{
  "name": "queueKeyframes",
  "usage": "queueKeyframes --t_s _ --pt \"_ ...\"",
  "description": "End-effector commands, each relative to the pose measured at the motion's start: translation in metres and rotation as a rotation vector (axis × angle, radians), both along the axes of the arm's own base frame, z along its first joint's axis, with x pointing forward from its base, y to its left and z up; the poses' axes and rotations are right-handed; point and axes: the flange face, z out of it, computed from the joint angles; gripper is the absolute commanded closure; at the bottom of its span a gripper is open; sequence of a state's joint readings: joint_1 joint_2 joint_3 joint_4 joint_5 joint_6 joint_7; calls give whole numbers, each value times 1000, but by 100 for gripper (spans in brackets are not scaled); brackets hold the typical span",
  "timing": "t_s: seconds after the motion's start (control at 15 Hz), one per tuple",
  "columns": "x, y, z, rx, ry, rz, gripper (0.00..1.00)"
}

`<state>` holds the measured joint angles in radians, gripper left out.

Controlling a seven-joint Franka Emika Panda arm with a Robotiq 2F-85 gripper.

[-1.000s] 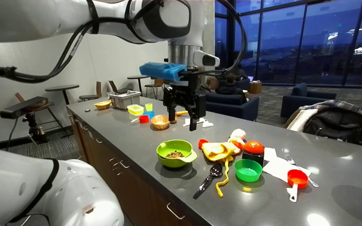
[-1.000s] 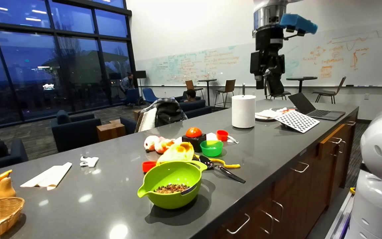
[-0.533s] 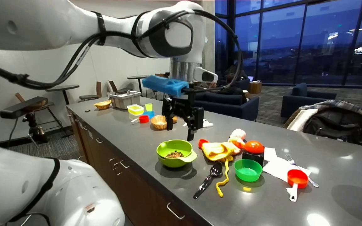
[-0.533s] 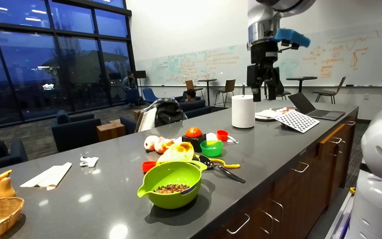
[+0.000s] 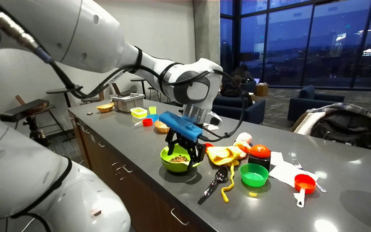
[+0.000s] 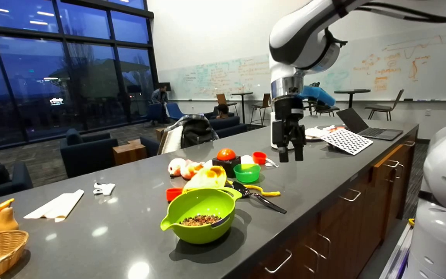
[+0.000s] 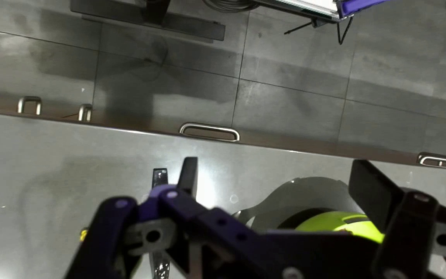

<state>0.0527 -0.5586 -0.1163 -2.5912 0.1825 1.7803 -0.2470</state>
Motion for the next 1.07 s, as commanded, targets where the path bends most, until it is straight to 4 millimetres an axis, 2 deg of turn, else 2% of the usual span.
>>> queueKeyframes --t_s 0.0,0.13,0.53,1.0 --pt "3 0 -6 5 15 5 0" --pt "6 0 -13 8 26 11 0" --pt "6 0 -11 8 21 11 0" --pt "18 6 -19 -138 -14 -35 0"
